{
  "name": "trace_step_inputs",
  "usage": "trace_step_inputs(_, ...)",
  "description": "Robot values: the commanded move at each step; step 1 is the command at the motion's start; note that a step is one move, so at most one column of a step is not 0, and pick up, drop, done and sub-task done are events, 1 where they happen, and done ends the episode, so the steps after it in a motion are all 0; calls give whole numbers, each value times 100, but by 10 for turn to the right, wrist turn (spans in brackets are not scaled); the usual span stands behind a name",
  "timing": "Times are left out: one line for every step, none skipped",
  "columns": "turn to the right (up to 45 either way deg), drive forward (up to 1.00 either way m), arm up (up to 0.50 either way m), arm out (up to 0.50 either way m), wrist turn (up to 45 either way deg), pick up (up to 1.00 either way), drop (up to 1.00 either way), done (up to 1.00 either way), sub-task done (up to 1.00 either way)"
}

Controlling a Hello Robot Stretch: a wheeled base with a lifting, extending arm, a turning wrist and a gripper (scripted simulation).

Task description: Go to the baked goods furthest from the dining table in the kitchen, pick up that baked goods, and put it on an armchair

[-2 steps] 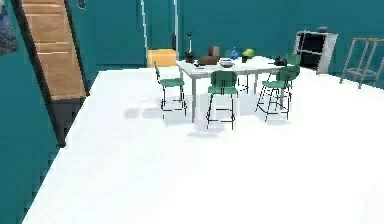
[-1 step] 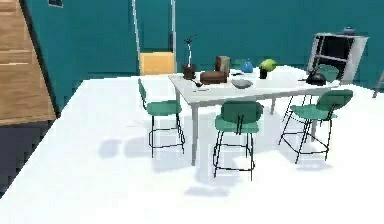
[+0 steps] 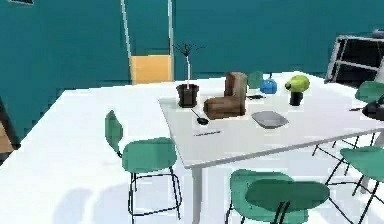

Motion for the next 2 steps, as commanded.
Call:
trace_step_inputs(-450,0,0,0,0,0,0,0,0)
trace_step_inputs(-30,0,0,0,0,0,0,0,0)
